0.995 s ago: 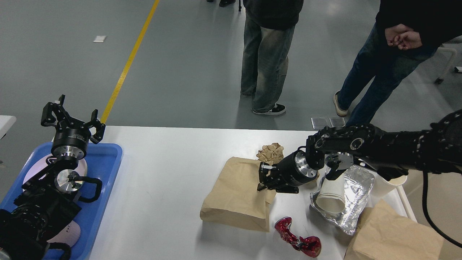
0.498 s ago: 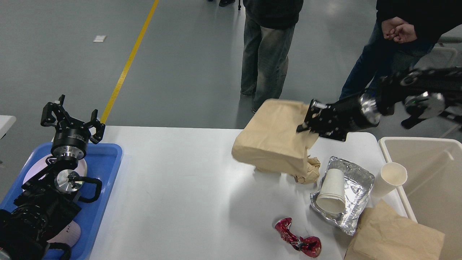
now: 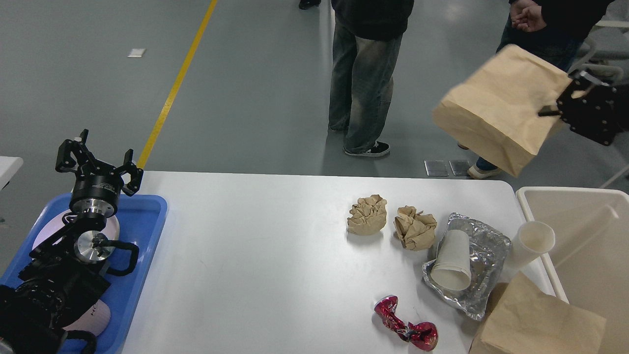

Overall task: Tidy desktop
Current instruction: 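Lift the paper bag and drop it into the white bin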

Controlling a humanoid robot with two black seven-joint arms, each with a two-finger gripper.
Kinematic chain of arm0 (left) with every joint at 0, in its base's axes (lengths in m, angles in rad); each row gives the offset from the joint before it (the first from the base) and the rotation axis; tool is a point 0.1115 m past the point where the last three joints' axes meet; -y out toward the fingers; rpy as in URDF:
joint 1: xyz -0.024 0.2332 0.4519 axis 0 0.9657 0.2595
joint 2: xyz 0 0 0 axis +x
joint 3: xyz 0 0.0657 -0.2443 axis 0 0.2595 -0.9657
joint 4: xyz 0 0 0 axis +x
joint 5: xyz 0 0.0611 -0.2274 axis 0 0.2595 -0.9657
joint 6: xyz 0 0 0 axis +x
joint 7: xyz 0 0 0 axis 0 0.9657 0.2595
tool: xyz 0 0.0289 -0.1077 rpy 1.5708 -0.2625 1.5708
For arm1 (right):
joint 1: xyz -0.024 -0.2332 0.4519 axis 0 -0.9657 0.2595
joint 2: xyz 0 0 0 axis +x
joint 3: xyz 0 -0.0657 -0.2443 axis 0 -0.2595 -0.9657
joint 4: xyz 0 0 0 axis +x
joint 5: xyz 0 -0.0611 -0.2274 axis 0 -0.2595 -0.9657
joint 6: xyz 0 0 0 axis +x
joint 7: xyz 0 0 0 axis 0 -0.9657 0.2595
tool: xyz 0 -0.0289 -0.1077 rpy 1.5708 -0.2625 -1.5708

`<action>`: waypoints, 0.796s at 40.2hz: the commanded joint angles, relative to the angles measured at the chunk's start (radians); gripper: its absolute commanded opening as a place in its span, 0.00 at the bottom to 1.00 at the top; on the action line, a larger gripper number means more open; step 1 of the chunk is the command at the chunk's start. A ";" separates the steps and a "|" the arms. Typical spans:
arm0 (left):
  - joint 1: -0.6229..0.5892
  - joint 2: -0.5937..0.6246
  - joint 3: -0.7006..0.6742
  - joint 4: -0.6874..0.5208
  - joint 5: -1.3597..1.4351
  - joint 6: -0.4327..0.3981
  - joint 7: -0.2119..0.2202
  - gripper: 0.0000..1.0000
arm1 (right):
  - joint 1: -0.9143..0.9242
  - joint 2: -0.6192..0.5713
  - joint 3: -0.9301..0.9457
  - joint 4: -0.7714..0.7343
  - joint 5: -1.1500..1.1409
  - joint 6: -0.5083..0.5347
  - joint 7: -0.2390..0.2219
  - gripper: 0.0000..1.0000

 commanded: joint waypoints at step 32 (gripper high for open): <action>0.000 0.000 0.000 0.000 0.000 0.000 0.000 0.96 | -0.685 0.169 -0.002 -0.450 0.020 -0.497 0.001 1.00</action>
